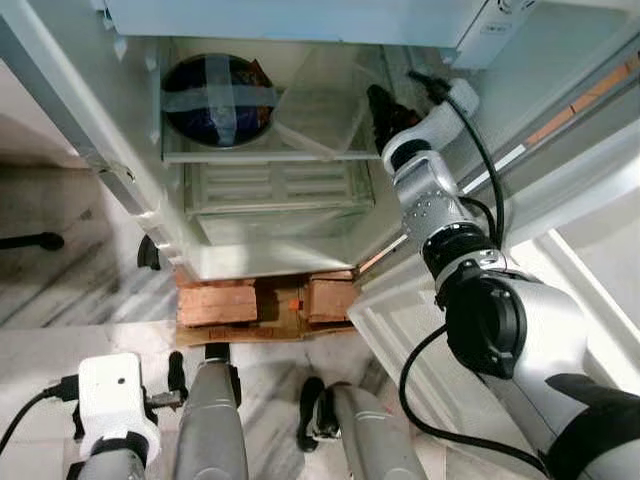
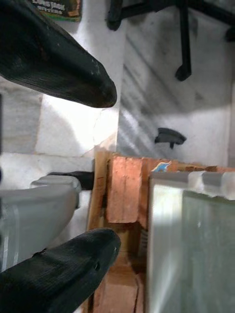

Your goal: Restocking fridge

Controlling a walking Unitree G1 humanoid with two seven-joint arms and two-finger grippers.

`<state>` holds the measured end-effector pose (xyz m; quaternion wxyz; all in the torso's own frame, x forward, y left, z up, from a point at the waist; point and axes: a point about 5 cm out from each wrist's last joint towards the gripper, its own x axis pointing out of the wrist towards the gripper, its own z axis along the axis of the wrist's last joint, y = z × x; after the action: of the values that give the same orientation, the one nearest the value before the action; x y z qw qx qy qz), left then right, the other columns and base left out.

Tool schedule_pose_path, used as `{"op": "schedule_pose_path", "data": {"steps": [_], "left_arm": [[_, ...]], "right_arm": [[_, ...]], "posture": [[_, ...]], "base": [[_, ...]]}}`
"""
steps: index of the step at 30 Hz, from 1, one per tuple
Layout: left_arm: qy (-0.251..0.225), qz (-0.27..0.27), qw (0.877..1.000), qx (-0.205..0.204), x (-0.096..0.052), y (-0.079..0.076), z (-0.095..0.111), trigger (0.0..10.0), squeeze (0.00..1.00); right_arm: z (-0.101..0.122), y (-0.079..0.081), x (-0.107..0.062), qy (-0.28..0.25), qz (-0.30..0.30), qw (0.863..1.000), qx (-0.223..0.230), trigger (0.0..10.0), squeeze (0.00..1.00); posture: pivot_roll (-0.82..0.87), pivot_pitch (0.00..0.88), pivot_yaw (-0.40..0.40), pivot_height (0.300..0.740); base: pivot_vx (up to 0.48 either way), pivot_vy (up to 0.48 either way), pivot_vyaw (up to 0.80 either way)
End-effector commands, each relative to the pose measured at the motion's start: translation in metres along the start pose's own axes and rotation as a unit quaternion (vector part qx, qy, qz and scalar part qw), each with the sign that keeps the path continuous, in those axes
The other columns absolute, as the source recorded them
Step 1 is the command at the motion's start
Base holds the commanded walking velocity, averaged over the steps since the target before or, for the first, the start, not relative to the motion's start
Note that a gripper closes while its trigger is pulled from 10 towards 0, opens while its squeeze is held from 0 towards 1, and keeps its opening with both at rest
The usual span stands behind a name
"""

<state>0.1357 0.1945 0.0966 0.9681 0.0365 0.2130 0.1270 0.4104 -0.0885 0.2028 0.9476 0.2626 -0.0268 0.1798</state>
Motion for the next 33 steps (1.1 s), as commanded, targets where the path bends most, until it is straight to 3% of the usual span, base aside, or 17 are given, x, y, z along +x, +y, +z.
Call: {"op": "schedule_pose_path", "data": {"steps": [1, 4, 8, 12, 23, 27, 28, 33], "left_arm": [[0.018, 0.002, 1.0, 0.003, 0.002, 0.001, -0.007, 10.0, 0.0], [0.011, 0.0, 1.0, 0.002, 0.006, -0.001, -0.004, 10.0, 0.0], [0.008, -0.004, 1.0, 0.001, 0.008, -0.003, -0.004, 10.0, 0.0], [0.01, -0.01, 1.0, 0.004, 0.011, -0.004, -0.006, 10.0, 0.0], [-0.001, -0.005, 1.0, 0.006, 0.017, -0.002, -0.002, 10.0, 0.0], [-0.003, -0.004, 1.0, 0.005, 0.018, -0.002, -0.001, 10.0, 0.0], [-0.005, -0.004, 1.0, 0.004, 0.02, -0.002, -0.001, 10.0, 0.0], [-0.012, -0.006, 1.0, 0.002, 0.028, -0.003, 0.002, 10.0, 0.0]], "right_arm": [[-0.011, -0.006, -0.008, 0.032, 0.045, 0.997, -0.053, 10.0, 1.0], [-0.012, -0.013, -0.014, 0.037, 0.073, 0.994, -0.067, 10.0, 1.0], [-0.005, -0.02, -0.018, 0.016, 0.092, 0.995, -0.037, 10.0, 1.0], [0.004, -0.028, -0.02, -0.005, 0.07, 0.996, -0.062, 10.0, 1.0], [0.014, -0.018, -0.014, -0.035, 0.065, 0.995, -0.061, 10.0, 1.0], [0.021, -0.007, -0.01, -0.038, 0.114, 0.991, -0.052, 10.0, 1.0], [0.023, -0.003, -0.011, -0.037, 0.153, 0.986, -0.054, 10.0, 1.0], [0.029, -0.004, -0.017, -0.037, 0.204, 0.977, -0.058, 10.0, 1.0]], "posture": [[0.39, 0.334, -0.171, 0.74], [0.39, 0.33, -0.169, 0.74], [0.38, 0.323, -0.164, 0.74], [0.38, 0.299, -0.152, 0.74], [0.38, 0.297, -0.156, 0.74], [0.38, 0.288, -0.158, 0.74], [0.38, 0.282, -0.159, 0.74], [0.35, 0.257, -0.158, 0.74]], "base": [[0.0, 0.0, 0.0], [0.0, 0.0, 0.0], [0.0, 0.0, 0.0], [0.0, 0.0, 0.0], [0.0, 0.0, 0.0], [0.0, 0.0, 0.0], [0.0, 0.0, 0.0], [0.0, 0.0, 0.0]]}}
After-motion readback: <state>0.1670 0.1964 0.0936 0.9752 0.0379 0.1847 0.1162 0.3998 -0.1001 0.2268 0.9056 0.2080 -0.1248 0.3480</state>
